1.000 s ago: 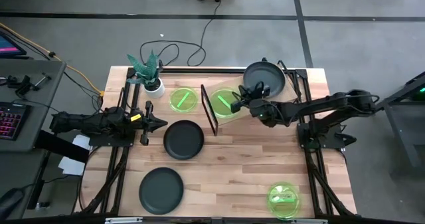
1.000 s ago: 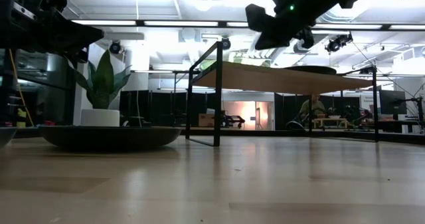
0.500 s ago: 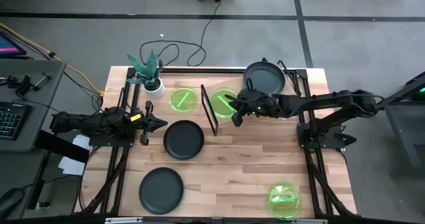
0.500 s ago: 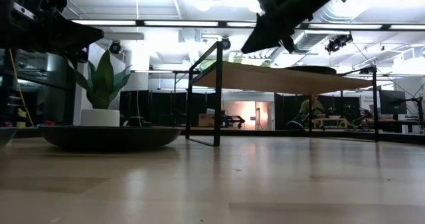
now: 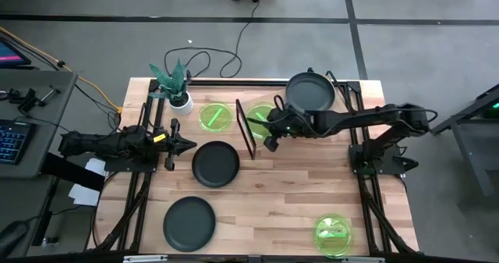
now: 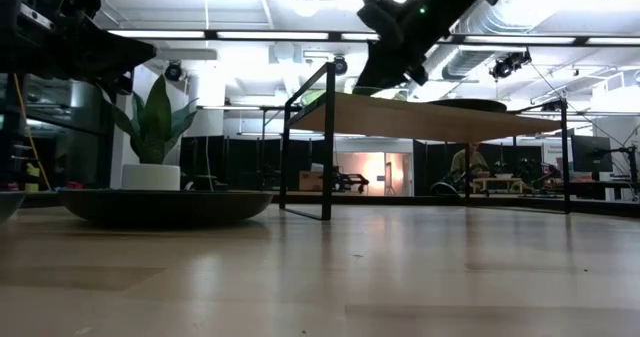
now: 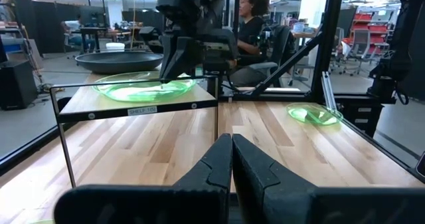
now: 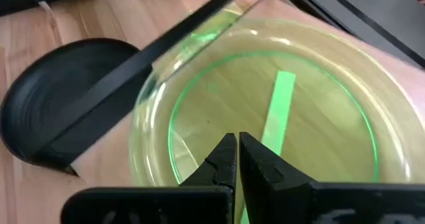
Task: Place and stack plates onto a shelf
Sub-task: Put the middle right green plate on the shelf
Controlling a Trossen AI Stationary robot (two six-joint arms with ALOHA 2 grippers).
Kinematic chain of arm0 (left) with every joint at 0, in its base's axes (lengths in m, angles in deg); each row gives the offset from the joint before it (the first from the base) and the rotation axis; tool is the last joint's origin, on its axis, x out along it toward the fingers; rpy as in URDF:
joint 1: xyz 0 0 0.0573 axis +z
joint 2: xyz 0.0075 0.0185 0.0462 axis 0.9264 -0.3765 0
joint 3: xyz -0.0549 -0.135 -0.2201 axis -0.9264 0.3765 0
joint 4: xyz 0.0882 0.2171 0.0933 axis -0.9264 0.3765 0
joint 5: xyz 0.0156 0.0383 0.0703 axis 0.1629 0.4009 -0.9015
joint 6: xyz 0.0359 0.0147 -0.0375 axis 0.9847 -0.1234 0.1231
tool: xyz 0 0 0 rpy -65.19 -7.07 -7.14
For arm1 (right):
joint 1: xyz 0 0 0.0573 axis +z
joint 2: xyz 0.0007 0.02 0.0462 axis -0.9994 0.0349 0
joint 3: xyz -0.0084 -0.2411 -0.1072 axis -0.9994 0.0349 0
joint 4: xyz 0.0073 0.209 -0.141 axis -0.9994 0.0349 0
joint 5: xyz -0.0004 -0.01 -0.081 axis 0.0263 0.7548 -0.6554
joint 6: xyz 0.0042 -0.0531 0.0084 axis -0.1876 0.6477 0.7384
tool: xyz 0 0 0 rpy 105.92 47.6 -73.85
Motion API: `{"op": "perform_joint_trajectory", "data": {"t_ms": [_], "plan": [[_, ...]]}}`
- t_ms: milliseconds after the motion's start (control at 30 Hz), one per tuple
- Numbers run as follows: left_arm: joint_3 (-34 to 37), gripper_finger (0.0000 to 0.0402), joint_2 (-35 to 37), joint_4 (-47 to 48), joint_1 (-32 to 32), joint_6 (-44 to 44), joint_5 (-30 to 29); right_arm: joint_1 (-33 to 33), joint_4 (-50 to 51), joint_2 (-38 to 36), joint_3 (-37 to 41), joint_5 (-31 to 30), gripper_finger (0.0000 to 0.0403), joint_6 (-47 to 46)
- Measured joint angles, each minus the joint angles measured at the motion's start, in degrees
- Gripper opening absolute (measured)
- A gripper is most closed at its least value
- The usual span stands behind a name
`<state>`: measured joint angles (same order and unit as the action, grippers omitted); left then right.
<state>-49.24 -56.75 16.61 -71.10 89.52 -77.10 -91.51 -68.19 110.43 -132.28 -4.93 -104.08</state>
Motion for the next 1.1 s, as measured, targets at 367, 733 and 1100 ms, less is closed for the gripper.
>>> {"op": "perform_joint_trajectory", "data": {"t_ms": [367, 733, 1100], "plan": [[-0.01, 0.0003, 0.02, 0.02, 0.02, 0.00, 0.01, -2.33, 0.68, 0.63, -0.35, -2.86, 0.0000, -0.12], [0.00, 0.0003, 0.01, 0.00, 0.01, 0.00, 0.01, -4.42, 1.89, 0.63, -0.33, -0.68, 0.0000, -0.90], [-0.01, 0.0003, 0.02, 0.00, 0.00, 0.00, 0.00, -3.92, 3.42, 0.62, -0.31, -3.07, 0.0000, -0.29]]}}
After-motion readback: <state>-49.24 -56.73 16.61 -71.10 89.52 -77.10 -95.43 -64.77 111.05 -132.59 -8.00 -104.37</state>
